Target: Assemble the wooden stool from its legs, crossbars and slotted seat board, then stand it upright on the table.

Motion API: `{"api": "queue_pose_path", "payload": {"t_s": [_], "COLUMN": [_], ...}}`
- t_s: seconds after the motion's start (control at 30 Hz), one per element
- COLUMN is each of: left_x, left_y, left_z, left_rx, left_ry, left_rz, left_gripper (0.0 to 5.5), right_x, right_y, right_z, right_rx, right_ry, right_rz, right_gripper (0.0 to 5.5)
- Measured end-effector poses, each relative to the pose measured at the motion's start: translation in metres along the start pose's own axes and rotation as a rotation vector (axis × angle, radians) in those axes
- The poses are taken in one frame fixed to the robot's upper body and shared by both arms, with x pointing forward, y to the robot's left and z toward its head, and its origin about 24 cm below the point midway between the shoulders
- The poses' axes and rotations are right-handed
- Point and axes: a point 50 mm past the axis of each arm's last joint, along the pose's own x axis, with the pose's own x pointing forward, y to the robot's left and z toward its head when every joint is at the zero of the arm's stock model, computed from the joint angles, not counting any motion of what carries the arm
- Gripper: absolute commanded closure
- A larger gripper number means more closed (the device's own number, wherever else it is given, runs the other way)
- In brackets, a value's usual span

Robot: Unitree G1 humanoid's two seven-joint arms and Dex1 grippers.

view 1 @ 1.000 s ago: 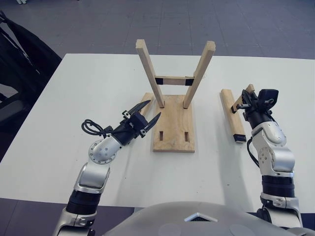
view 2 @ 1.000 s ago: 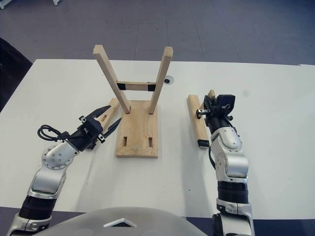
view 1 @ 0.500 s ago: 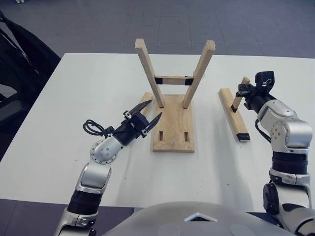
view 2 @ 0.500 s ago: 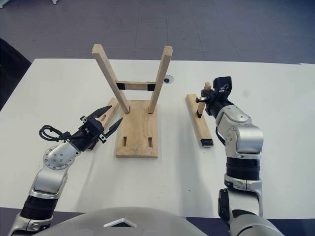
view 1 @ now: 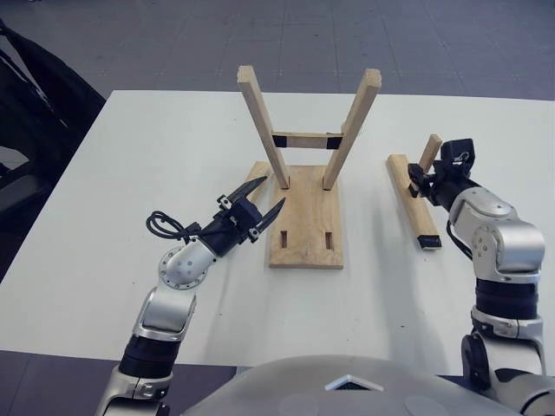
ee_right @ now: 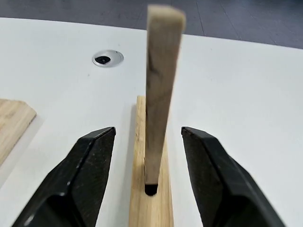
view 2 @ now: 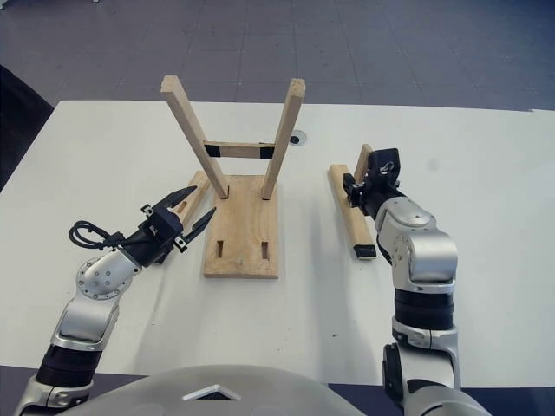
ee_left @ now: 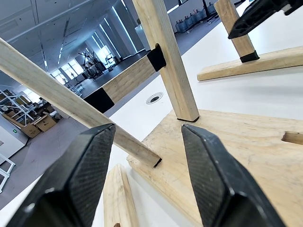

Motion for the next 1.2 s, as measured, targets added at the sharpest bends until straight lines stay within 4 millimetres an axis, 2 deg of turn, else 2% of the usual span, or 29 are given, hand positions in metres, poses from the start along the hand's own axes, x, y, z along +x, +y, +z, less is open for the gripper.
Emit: {"api": "queue_pose_path", "payload": {"t_s": [0.07, 0.13, 0.17, 0.23, 0.3, 0.37, 0.4, 0.47, 0.53, 0.6, 0.67, 0.87, 0.93, 1.07, 1.1, 1.17, 1.2], "left_x": [-0.001, -0.002, -0.002, -0.002, -0.003, -0.004, -0.003, -0.002, 0.0, 0.001, 0.001, 0.001, 0.001, 0.001, 0.0, 0.0, 0.0], "left_y": [-0.001, -0.002, -0.002, -0.002, -0.002, -0.002, -0.002, -0.003, -0.002, -0.001, -0.001, -0.001, -0.001, -0.002, -0.002, -0.002, -0.003], "left_z": [-0.001, -0.002, -0.002, -0.002, -0.003, -0.003, -0.003, -0.003, -0.003, -0.003, -0.003, -0.004, -0.003, -0.003, -0.004, -0.004, -0.004], "left_rx": [-0.004, -0.006, -0.007, -0.006, -0.008, -0.009, -0.01, -0.011, -0.01, -0.007, -0.007, -0.008, -0.007, -0.008, -0.009, -0.011, -0.011], "left_ry": [0.005, 0.008, 0.008, 0.009, 0.014, 0.017, 0.016, 0.013, 0.011, 0.008, 0.009, 0.01, 0.007, 0.007, 0.009, 0.011, 0.012], "left_rz": [0.001, 0.001, 0.001, 0.001, 0.004, 0.011, 0.013, 0.013, 0.012, 0.013, 0.013, 0.012, 0.012, 0.012, 0.011, 0.011, 0.011], "left_gripper": [2.91, 2.91, 2.91, 2.91, 2.91, 2.91, 2.91, 2.91, 2.91, 2.91, 2.91, 2.91, 2.91, 2.91, 2.91, 2.91, 2.91], "right_x": [-0.008, -0.014, -0.019, -0.029, -0.039, -0.034, -0.02, 0.009, 0.04, 0.057, 0.063, 0.065, 0.056, 0.024, 0.022, 0.033, 0.044], "right_y": [-0.003, -0.008, -0.014, -0.023, -0.022, -0.015, -0.008, 0.004, 0.008, 0.004, 0.001, 0.004, 0.009, 0.018, 0.019, 0.018, 0.017], "right_z": [-0.01, -0.003, 0.012, 0.057, 0.111, 0.136, 0.147, 0.145, 0.131, 0.123, 0.122, 0.125, 0.138, 0.19, 0.193, 0.179, 0.16], "right_rx": [0.011, 0.03, 0.051, 0.076, 0.065, 0.061, 0.064, 0.08, 0.116, 0.129, 0.129, 0.121, 0.125, 0.087, 0.079, 0.065, 0.07], "right_ry": [0.02, -0.034, -0.111, -0.3, -0.487, -0.537, -0.525, -0.446, -0.347, -0.302, -0.303, -0.317, -0.389, -0.665, -0.678, -0.607, -0.517], "right_rz": [-0.022, -0.052, -0.074, -0.096, -0.071, -0.019, 0.032, 0.092, 0.102, 0.077, 0.064, 0.072, 0.092, 0.108, 0.11, 0.099, 0.099], "right_gripper": [2.96, 2.96, 2.96, 2.96, 2.96, 2.96, 2.96, 2.96, 2.96, 2.96, 2.96, 2.96, 2.96, 2.96, 2.96, 2.96, 2.96]}}
